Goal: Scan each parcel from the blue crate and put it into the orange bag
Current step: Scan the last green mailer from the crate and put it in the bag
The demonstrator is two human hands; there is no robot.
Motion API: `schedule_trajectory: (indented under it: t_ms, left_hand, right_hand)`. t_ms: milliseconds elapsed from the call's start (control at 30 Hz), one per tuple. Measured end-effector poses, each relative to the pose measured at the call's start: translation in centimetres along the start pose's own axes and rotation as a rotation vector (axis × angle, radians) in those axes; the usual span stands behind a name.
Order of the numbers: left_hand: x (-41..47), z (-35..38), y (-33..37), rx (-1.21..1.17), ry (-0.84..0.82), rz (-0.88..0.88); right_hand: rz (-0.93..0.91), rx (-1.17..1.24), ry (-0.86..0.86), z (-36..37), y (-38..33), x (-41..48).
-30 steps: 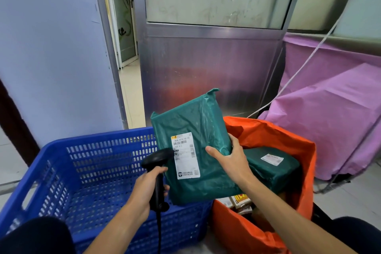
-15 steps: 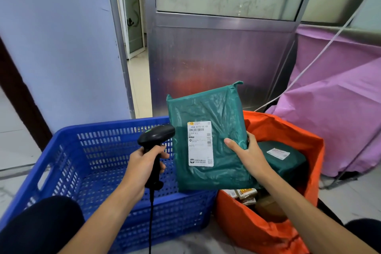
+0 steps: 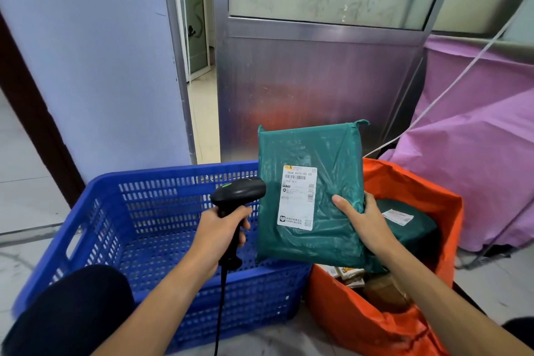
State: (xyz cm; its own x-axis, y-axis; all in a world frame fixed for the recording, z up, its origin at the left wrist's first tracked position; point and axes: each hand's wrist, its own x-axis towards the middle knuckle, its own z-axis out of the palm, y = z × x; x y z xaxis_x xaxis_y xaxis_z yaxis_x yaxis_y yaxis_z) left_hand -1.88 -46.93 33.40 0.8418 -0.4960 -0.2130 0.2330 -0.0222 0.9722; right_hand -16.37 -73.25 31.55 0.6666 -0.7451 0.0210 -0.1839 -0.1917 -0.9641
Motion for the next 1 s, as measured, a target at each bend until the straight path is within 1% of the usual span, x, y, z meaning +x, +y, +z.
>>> schedule_trajectory:
  t_ms: [567,1000]
  left_hand:
    - [0.17,0.01,-0.08,-0.005,0.0,0.002]
    - [0.36,-0.36,-0.12,-0.026,0.027,0.003]
  right_hand:
    - [-0.062,-0.003,-0.006,0.46,-0.61,-0.52]
    - [-0.042,0.002,-0.003,0.31,-0.33,-0.42]
